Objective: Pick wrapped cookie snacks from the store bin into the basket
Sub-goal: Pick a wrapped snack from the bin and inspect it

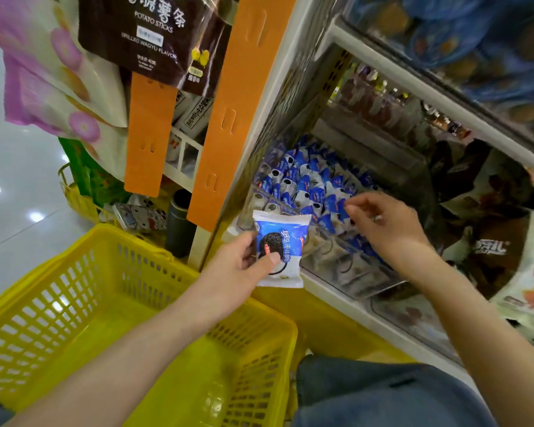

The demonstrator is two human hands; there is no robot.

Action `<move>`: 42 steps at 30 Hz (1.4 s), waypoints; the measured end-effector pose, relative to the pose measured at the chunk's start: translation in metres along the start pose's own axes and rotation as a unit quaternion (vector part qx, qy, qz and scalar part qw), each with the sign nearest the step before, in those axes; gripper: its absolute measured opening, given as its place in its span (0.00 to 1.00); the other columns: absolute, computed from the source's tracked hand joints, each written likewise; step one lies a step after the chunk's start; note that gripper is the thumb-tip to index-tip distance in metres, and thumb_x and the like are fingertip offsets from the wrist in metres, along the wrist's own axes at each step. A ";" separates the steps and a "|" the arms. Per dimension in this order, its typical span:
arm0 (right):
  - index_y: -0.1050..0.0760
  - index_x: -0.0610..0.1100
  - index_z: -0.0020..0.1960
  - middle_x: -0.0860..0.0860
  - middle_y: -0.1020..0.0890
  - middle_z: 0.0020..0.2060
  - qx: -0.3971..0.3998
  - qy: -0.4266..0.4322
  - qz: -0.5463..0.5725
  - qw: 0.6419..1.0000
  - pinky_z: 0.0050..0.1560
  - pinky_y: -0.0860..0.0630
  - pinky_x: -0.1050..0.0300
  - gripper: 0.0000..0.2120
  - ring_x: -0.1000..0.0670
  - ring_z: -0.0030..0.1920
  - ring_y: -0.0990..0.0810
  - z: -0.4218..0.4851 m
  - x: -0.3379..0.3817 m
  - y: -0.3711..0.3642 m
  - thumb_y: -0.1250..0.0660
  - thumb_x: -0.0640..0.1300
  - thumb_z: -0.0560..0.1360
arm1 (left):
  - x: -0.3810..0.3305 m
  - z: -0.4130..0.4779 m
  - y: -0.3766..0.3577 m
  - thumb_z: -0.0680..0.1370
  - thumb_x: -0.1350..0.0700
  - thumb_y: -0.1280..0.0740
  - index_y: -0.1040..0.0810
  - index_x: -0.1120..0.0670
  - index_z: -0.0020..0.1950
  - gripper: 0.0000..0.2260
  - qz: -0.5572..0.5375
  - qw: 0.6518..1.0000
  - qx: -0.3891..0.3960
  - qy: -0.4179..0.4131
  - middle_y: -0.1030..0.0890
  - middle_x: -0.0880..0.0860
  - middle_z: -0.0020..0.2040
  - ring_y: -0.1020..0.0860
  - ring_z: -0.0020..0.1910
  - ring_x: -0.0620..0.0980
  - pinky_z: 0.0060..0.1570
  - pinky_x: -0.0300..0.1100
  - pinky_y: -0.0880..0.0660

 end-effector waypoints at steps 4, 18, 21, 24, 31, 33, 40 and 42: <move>0.23 0.44 0.57 0.48 0.20 0.51 0.136 -0.070 -0.171 0.973 0.47 0.32 0.63 0.12 0.54 0.46 0.26 0.014 -0.027 0.002 0.36 0.48 0.77 | 0.001 0.007 -0.007 0.78 0.62 0.37 0.26 0.54 0.61 0.12 -0.013 1.000 0.011 0.003 0.19 0.46 0.54 0.21 0.48 0.35 0.47 0.26 0.27; 0.27 0.45 0.50 0.44 0.20 0.44 0.122 -0.145 -0.066 0.980 0.34 0.31 0.64 0.09 0.54 0.38 0.24 0.016 -0.028 -0.006 0.29 0.42 0.71 | 0.000 0.012 -0.011 0.78 0.57 0.36 0.28 0.49 0.59 0.10 -0.019 0.999 0.007 0.025 0.20 0.46 0.50 0.21 0.43 0.38 0.27 0.36 0.25; 0.28 0.48 0.53 0.55 0.24 0.39 0.013 -0.082 -0.086 0.993 0.40 0.28 0.63 0.10 0.57 0.39 0.25 0.012 -0.015 0.011 0.32 0.43 0.73 | 0.001 0.012 -0.008 0.78 0.56 0.37 0.28 0.47 0.57 0.08 -0.023 0.999 -0.021 0.040 0.20 0.46 0.51 0.21 0.44 0.44 0.26 0.37 0.25; 0.27 0.53 0.51 0.60 0.24 0.39 -0.100 -0.010 -0.010 0.995 0.41 0.25 0.64 0.08 0.60 0.41 0.23 0.000 0.011 0.035 0.33 0.44 0.74 | 0.001 0.011 -0.006 0.78 0.57 0.37 0.29 0.47 0.56 0.08 -0.053 0.996 -0.031 0.058 0.20 0.46 0.51 0.21 0.46 0.43 0.29 0.37 0.23; 0.24 0.46 0.47 0.51 0.18 0.37 0.071 -0.084 0.301 0.947 0.29 0.24 0.68 0.05 0.58 0.34 0.18 -0.040 0.054 0.023 0.33 0.38 0.73 | -0.007 0.004 -0.010 0.74 0.45 0.38 0.27 0.50 0.58 0.15 -0.133 0.986 0.030 0.094 0.18 0.52 0.49 0.18 0.44 0.49 0.33 0.41 0.21; 0.25 0.43 0.47 0.48 0.20 0.36 0.112 -0.114 0.330 0.930 0.29 0.24 0.67 0.05 0.57 0.32 0.19 -0.050 0.057 0.006 0.33 0.36 0.73 | -0.009 0.000 -0.012 0.70 0.41 0.36 0.27 0.50 0.59 0.21 -0.142 0.982 0.086 0.088 0.16 0.51 0.50 0.18 0.47 0.49 0.42 0.45 0.20; 0.25 0.45 0.50 0.54 0.19 0.35 0.086 -0.115 0.383 0.912 0.34 0.22 0.66 0.07 0.57 0.36 0.18 -0.058 0.051 -0.006 0.34 0.40 0.73 | -0.015 -0.012 -0.010 0.75 0.56 0.32 0.28 0.46 0.60 0.15 -0.072 0.987 0.138 0.043 0.17 0.41 0.50 0.19 0.48 0.39 0.40 0.31 0.22; 0.25 0.48 0.52 0.55 0.18 0.38 0.093 -0.110 0.325 0.935 0.35 0.24 0.69 0.10 0.60 0.38 0.18 -0.057 0.046 -0.002 0.33 0.45 0.71 | -0.016 -0.012 -0.008 0.74 0.55 0.31 0.28 0.44 0.57 0.14 -0.058 0.988 0.139 0.047 0.17 0.39 0.47 0.19 0.46 0.37 0.39 0.29 0.24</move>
Point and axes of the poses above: each hand's wrist, its own z-axis towards the middle knuckle, its own y-axis out of the back of the hand, x = y × z, the point moved 2 cm from there along z, towards the middle knuckle
